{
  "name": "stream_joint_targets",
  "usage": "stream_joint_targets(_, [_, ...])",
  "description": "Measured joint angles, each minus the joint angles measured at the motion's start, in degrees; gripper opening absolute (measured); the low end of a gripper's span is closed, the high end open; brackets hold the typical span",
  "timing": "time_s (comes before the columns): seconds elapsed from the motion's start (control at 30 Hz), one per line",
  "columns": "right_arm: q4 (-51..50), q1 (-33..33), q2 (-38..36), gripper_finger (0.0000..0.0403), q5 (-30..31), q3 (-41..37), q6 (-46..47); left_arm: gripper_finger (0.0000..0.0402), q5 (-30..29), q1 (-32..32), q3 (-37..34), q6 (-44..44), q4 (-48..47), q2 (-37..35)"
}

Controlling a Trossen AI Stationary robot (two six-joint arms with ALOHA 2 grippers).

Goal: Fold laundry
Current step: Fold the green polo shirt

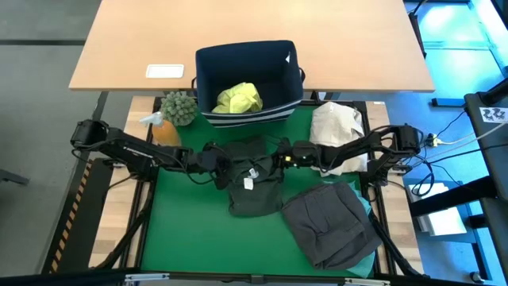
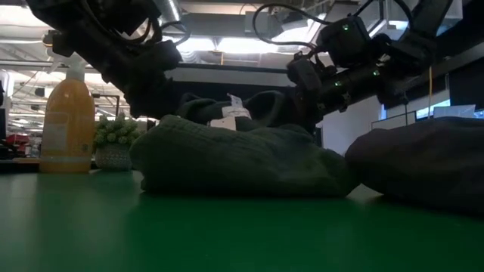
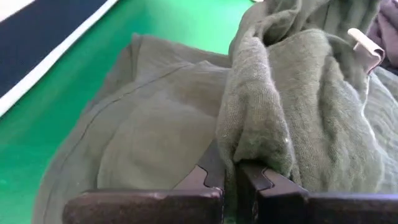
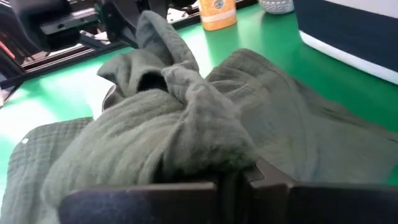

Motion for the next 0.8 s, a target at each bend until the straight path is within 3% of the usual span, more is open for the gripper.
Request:
stream_joint_targets(0.33, [-4.0, -0.3, 0.3, 0.0018, 3.7, 0.3, 1.4, 0.0013, -6.7, 0.4, -0.6, -3.3, -5.4, 0.4])
stream_joint_targets(0.67, [-6.1, -0.2, 0.0, 0.0024, 3.2, 0.4, 1.8, 0.0088, -6.7, 0.4, -0.4, -4.4, -12.8, -0.7])
stream_joint_targets(0.8, [-6.2, -0.1, 0.0, 0.0056, 2.7, 0.4, 1.7, 0.0115, -7.7, 0.4, -0.3, -5.4, -14.2, -1.3])
